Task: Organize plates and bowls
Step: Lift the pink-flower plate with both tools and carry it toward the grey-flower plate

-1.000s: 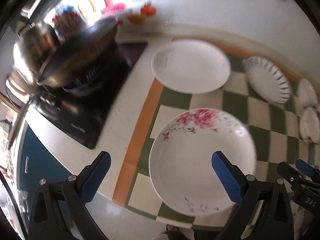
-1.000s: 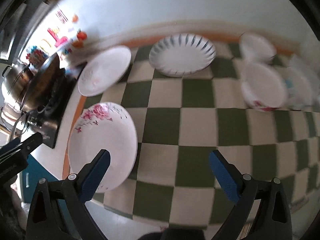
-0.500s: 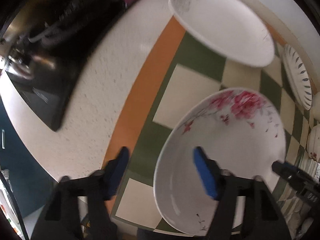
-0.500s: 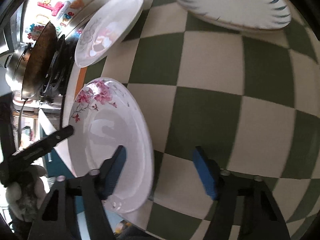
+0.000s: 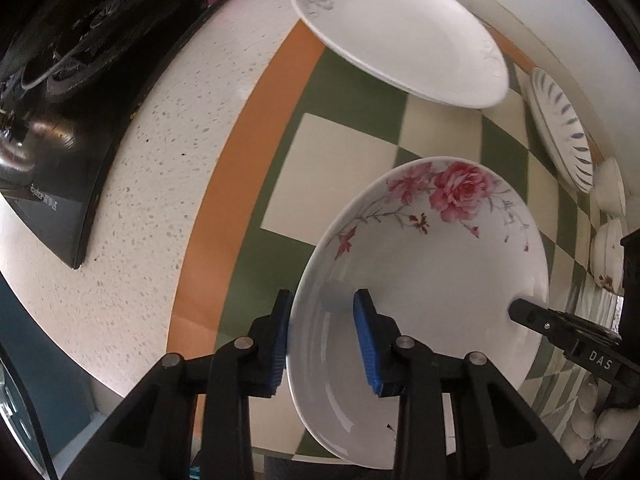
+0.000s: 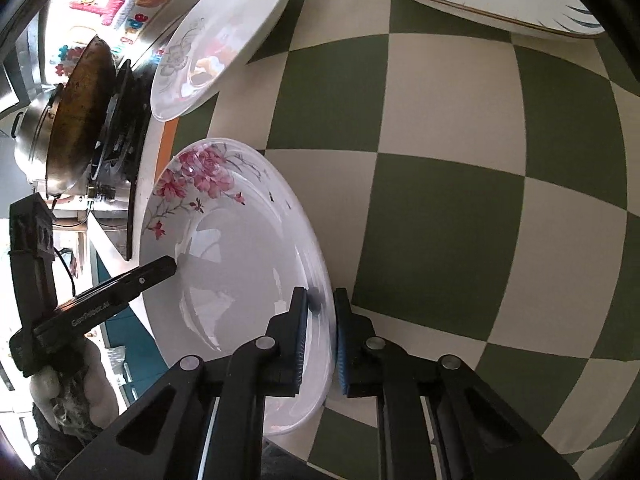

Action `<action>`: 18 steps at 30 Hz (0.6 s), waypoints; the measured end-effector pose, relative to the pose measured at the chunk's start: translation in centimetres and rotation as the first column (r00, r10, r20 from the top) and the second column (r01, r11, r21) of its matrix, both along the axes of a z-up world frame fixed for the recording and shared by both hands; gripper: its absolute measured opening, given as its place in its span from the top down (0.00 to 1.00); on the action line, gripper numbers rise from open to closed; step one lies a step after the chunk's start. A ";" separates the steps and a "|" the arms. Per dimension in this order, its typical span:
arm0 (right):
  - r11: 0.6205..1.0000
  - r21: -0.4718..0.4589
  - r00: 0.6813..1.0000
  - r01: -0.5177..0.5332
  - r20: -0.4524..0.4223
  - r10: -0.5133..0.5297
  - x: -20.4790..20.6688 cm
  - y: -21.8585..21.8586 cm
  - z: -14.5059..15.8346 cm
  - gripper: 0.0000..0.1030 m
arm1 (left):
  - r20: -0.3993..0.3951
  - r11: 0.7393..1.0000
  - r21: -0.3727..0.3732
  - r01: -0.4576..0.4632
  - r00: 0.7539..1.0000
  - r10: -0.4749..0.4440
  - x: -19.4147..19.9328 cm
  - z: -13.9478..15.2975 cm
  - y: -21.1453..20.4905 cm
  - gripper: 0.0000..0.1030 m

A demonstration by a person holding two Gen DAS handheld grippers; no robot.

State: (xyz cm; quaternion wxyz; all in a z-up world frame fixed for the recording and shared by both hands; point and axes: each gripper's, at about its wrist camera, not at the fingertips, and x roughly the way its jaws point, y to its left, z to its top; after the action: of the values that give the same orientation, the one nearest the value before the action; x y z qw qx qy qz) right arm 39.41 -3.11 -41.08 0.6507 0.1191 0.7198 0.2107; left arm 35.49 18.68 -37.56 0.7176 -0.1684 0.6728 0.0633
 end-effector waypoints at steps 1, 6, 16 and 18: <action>1.000 -0.004 1.000 -0.002 0.004 0.002 0.0 -0.4 0.0 0.86 | 0.003 1.000 -0.003 0.004 1.000 -0.004 -0.2 0.2 0.1 0.72; 1.000 -0.002 0.999 0.020 0.041 -0.020 -0.3 -1.6 1.7 0.86 | 0.036 0.999 -0.006 0.045 0.998 -0.045 -0.4 1.6 -1.1 0.72; 0.994 0.017 0.988 0.105 0.108 -0.107 -1.0 -7.6 6.4 0.86 | 0.078 0.985 -0.026 0.170 0.983 -0.168 2.2 3.8 -5.7 0.72; 0.991 0.012 0.984 0.130 0.118 -0.131 -1.3 -9.1 6.9 0.86 | 0.076 0.979 -0.028 0.200 0.977 -0.198 2.5 3.0 -7.2 0.72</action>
State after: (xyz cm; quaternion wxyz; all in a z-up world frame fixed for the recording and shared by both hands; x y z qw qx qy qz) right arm 38.07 -12.23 -34.18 0.7043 0.1546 0.6702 0.1759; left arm 37.97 11.52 -34.51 0.7413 -0.1151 0.6607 -0.0271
